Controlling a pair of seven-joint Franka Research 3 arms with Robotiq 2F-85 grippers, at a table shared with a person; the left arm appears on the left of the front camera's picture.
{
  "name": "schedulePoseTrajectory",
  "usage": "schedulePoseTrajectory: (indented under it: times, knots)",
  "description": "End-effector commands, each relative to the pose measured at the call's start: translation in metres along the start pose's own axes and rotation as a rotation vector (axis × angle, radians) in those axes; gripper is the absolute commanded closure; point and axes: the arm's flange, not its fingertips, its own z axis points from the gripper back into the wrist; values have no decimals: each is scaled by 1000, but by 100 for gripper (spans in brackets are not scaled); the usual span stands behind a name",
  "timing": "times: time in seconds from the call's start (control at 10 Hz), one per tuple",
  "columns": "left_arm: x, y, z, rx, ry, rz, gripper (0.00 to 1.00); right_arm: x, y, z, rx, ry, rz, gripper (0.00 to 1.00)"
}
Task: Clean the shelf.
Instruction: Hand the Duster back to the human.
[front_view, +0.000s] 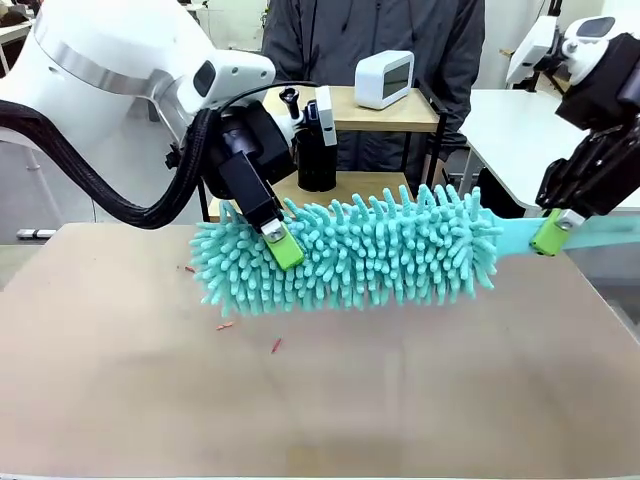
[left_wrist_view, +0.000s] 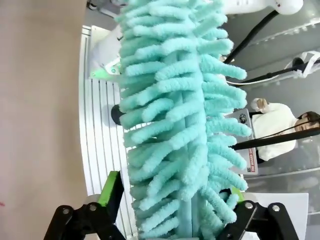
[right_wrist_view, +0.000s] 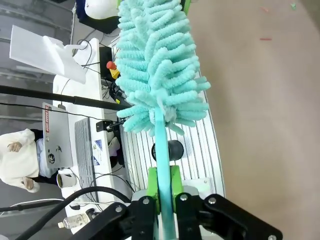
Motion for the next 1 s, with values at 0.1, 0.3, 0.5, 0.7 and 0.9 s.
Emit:
schedulePoseTrajectory:
  times: [0.1, 0.3, 0.5, 0.7, 0.9]
  knots:
    - [1, -1, 2, 35, -8, -40, 100, -3, 1, -2, -1, -42, 6, 88]
    - [0, -1, 0, 45, 6, -35, 100, -4, -1, -3, 4, -41, 3, 88]
    - [-1, -1, 1, 43, 3, -32, 95, -4, -1, -3, 3, -40, 0, 88]
    - [-2, -1, 1, 42, 6, -36, 100, -6, 0, -4, 4, -47, -5, 88]
    - [-2, -2, 1, 45, 7, -35, 100, -6, 0, -5, -5, -64, -12, 88]
